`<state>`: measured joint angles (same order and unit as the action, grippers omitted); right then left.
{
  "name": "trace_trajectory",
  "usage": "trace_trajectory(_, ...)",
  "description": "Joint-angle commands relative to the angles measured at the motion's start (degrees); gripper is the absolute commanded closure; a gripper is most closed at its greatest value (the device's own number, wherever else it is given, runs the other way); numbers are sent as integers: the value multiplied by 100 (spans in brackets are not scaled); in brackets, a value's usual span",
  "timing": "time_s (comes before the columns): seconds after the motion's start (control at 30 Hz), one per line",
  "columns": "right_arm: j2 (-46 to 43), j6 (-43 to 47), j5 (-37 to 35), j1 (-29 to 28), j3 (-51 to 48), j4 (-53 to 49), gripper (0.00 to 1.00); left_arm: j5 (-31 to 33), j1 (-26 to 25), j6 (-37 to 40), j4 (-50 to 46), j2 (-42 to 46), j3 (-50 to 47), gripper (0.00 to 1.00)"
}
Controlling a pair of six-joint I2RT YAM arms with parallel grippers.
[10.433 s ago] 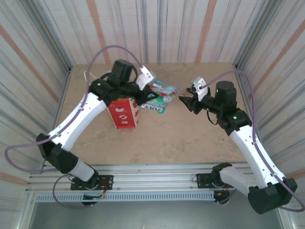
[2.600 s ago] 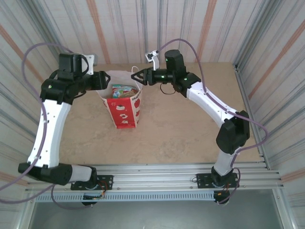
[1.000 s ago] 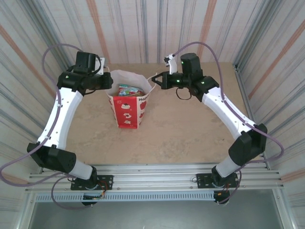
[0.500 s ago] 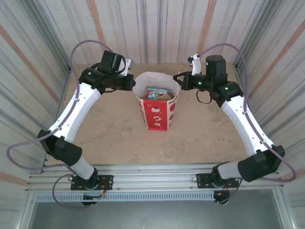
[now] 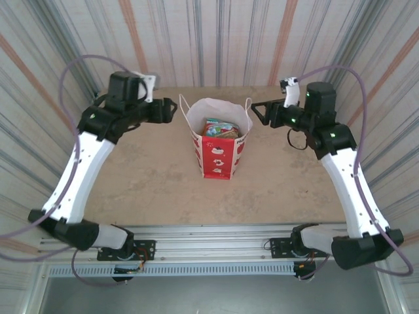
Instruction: Place the snacks into the paper bag
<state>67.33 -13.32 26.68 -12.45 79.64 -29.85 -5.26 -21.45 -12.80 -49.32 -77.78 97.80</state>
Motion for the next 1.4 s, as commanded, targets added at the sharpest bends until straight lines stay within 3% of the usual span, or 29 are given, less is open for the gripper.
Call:
trace_trajectory(0.0, -384, 153, -497, 279, -400, -294, 22, 392, 376, 23, 401, 619, -764, 1)
trace_trajectory(0.03, -481, 168, -632, 389, -594, -269, 1, 475, 513, 5, 584, 815, -1079, 1)
trace_trajectory(0.17, -813, 197, -1188, 756, -1557, 255, 1, 858, 936, 35, 1597, 1485, -2547, 1)
trace_trajectory(0.3, -1019, 141, -1682, 1116, -2949, 1541, 1, 1333, 1055, 539, 3279, 1892, -4297, 1)
trace_trajectory(0.5, -629, 240, -1921, 1531, -4873, 3945, 1, 1836, 1007, 932, 5422, 1565, -6035, 1)
trace_trajectory(0.6, -251, 263, -2085, 1594, -5270, 4596, 1, 2088, 1010, 1006, 6268, 1139, -6649, 1)
trace_trajectory(0.83, 612, 392, -2543, 1623, -5866, 6287, 1, 1539, 1404, 1254, 8024, 313, -7373, 1)
trace_trajectory(0.9, 856, 367, -2530, 1640, -5766, 6458, 1, 1255, 1474, 1385, 7830, 239, -7240, 1)
trace_trajectory(1.0, 1222, 662, -2465, 1633, -5599, 6789, 1, 1176, 1537, 1888, 8779, -39, -7418, 1)
trace_trajectory(1.07, 1580, 682, -2446, 1672, -5594, 7115, 1, 862, 1867, 1626, 9485, -527, -7615, 1)
trace_trajectory(1.1, 1822, 700, -2343, 1681, -5655, 7477, 1, 837, 1982, 1589, 10360, -987, -7774, 1)
trace_trajectory(1.13, 2046, 753, -2253, 1669, -5712, 7760, 1, 962, 1986, 1586, 10576, -1067, -7795, 1)
trace_trajectory(1.17, 2248, 780, -2336, 1616, -5792, 8181, 1, 837, 2039, 1416, 9514, -754, -7585, 1)
trace_trajectory(1.23, 2067, 795, -2350, 1614, -5659, 7607, 1, 1013, 2025, 1453, 9782, -937, -7521, 1)
trace_trajectory(1.37, 2163, 811, -2359, 1586, -5686, 7817, 1, 1096, 1947, 1472, 9649, -868, -7531, 1)
